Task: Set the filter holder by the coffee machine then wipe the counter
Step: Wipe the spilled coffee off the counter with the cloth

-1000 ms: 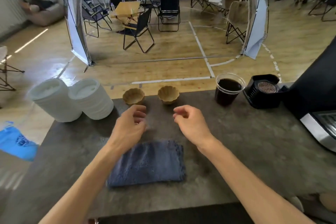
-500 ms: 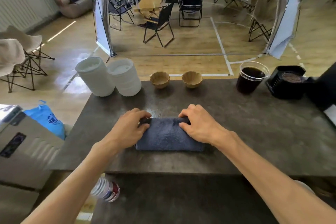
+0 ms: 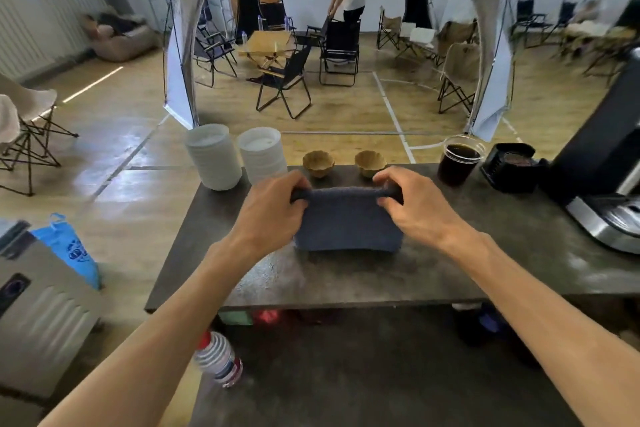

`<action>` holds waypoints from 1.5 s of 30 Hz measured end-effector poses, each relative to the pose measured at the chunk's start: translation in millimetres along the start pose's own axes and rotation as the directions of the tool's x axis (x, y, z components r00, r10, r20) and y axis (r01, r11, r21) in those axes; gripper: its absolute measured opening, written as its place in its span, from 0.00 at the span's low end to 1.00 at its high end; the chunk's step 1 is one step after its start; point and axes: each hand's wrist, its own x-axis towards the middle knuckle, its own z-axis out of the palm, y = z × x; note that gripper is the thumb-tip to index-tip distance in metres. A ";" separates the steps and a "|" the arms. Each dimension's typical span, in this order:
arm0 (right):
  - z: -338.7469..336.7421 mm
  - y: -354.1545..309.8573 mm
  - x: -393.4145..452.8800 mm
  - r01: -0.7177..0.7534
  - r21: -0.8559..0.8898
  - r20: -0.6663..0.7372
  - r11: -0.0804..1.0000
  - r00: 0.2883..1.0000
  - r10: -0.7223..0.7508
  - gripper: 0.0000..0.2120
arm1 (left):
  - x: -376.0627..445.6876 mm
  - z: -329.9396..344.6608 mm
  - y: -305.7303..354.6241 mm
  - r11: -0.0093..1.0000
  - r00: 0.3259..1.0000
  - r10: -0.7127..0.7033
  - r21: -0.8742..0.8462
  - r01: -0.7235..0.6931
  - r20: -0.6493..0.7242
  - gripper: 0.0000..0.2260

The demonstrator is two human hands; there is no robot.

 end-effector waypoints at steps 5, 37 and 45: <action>9.3 -6.4 -74.0 0.089 -0.006 0.031 0.996 0.996 -0.089 0.10 | -75.2 9.5 -6.8 0.990 0.989 0.142 0.010 -0.143 0.048 0.13; 51.7 49.1 -27.2 -0.605 -0.110 0.157 0.789 0.773 0.615 0.28 | -30.8 63.0 -35.6 0.723 0.736 -0.633 -0.157 0.673 0.240 0.21; 48.2 27.6 -26.5 -0.724 0.293 0.397 0.625 0.687 0.609 0.22 | -20.5 66.1 -12.1 0.496 0.573 -0.728 -0.288 0.819 0.377 0.23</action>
